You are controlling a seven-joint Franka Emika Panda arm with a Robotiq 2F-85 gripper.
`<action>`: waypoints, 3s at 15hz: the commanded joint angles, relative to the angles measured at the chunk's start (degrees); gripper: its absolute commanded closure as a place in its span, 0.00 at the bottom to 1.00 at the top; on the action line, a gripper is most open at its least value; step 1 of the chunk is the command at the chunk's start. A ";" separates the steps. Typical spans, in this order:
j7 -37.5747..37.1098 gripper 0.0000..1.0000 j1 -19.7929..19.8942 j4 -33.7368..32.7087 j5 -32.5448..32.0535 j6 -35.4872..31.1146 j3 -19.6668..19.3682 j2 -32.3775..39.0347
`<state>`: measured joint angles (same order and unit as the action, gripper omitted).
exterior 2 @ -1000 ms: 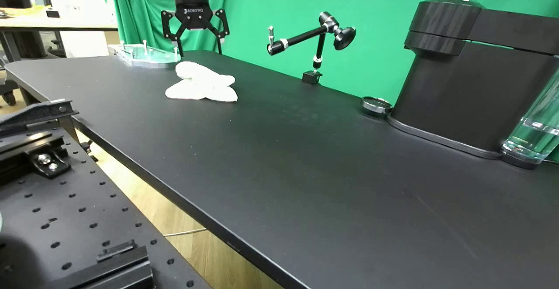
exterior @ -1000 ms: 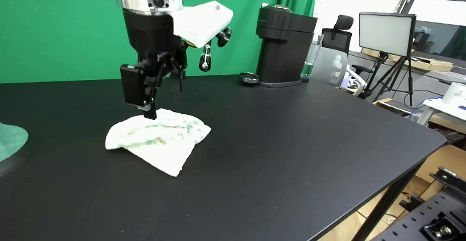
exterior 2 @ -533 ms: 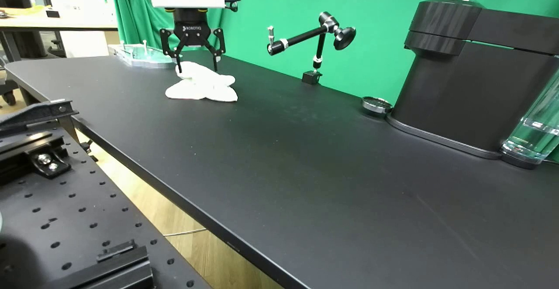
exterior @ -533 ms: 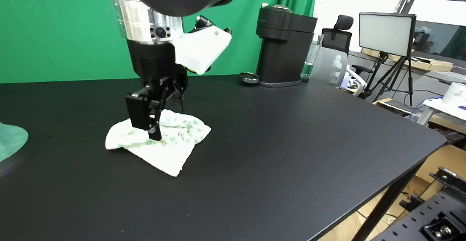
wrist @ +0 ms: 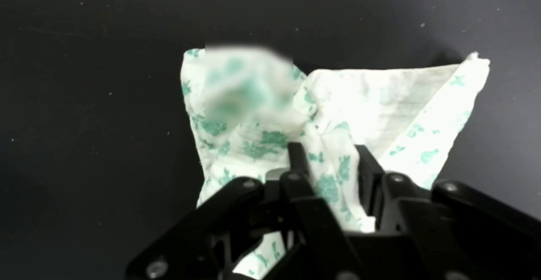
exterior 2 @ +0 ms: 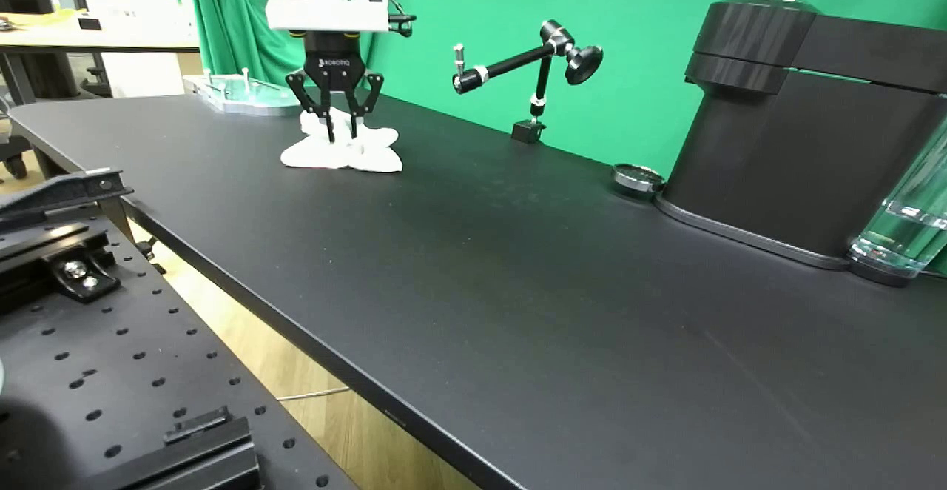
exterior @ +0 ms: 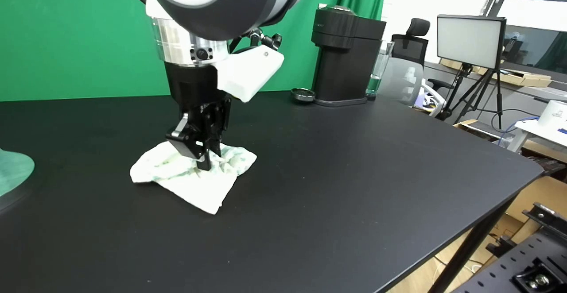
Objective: Hang the towel on the black clamp stand on the table
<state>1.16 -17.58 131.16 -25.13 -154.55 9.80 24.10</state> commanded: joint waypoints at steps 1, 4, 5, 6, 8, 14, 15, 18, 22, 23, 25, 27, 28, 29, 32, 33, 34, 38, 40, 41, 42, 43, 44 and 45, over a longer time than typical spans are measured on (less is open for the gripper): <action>-0.52 0.97 -0.76 -1.14 1.22 0.16 -1.28 -0.26; -5.07 1.00 -1.68 -2.29 1.90 -0.49 -3.03 -0.82; -7.12 1.00 -2.34 -2.94 1.78 -0.56 -4.11 -1.01; -9.26 0.99 -3.10 -3.67 1.21 -0.29 -5.32 -1.13; -11.93 0.99 -3.63 -5.15 1.40 0.23 -6.61 -1.56; -17.87 0.99 -5.51 -11.27 -0.78 2.57 -10.77 -2.87; -18.91 0.99 -5.68 -12.60 -1.00 3.89 -11.19 -2.83; -22.38 0.99 -5.65 -16.10 -1.42 7.25 -11.88 -2.54; -25.83 0.99 -4.81 -19.15 -1.42 10.32 -12.32 -3.44; -26.60 0.99 -4.72 -19.68 -1.72 10.85 -12.62 -3.72; -28.42 0.99 -4.55 -20.08 -2.72 11.84 -13.33 -4.71; -30.80 0.99 -4.28 -19.47 -4.28 12.95 -14.08 -6.15; -32.09 0.99 -4.02 -19.03 -4.90 13.43 -14.32 -6.84; -33.09 0.99 -3.61 -18.20 -5.16 14.26 -14.41 -7.84; -35.29 0.99 -2.38 -16.26 -5.50 16.76 -13.99 -10.45; -35.88 0.99 -1.94 -15.26 -5.48 17.41 -13.66 -11.68; -36.45 0.99 -1.53 -14.53 -5.63 18.18 -13.35 -12.75; -37.68 0.99 0.17 -10.41 -5.00 20.51 -11.34 -17.68; -38.61 0.99 1.11 -8.56 -5.14 20.96 -10.07 -20.37; -39.21 0.99 1.63 -7.89 -5.35 21.04 -9.46 -21.66; -39.65 0.99 2.18 -7.51 -5.58 21.23 -8.82 -22.69; -40.20 0.99 2.77 -7.40 -6.12 21.23 -8.26 -23.54; -40.73 0.99 3.40 -7.45 -6.69 21.27 -7.70 -24.15; -40.94 0.99 4.09 -7.88 -7.29 21.34 -7.22 -24.38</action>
<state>-36.35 -15.81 121.86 -29.75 -133.99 0.52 3.00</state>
